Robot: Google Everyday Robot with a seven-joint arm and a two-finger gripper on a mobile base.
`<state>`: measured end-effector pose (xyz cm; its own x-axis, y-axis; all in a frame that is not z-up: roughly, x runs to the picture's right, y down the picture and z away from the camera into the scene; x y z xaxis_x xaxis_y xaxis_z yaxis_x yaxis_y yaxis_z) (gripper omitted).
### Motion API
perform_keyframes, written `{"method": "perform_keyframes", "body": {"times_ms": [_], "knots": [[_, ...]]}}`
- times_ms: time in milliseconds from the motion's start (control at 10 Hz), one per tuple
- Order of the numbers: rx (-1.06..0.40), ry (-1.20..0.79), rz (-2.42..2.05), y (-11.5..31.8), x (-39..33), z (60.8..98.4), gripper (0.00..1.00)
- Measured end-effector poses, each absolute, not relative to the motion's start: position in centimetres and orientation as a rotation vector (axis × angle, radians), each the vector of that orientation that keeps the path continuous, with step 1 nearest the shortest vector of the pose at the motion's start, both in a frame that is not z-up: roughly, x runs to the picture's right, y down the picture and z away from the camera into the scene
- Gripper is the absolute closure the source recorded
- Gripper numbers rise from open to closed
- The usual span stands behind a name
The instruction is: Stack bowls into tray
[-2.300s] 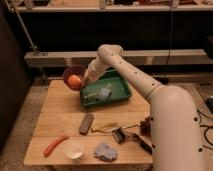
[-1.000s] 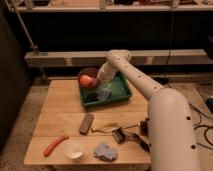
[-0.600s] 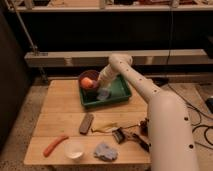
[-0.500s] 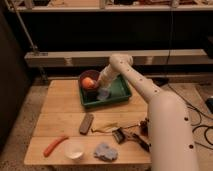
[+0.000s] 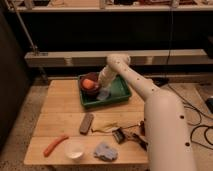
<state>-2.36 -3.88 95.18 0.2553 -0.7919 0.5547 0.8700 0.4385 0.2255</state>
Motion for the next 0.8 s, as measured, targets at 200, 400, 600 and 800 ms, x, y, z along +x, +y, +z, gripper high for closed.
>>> {"method": "perform_keyframes", "body": {"times_ms": [200,400,600,800], "knots": [[-0.135,-0.667,-1.135,-3.9,-2.6,95.2,0.25],[-0.137,-0.663,-1.132,-3.9,-2.2,95.2,0.25],[-0.137,-0.665,-1.134,-4.3,-2.3,94.7,0.25],[-0.136,-0.667,-1.137,-5.9,-2.6,92.8,0.25]]}}
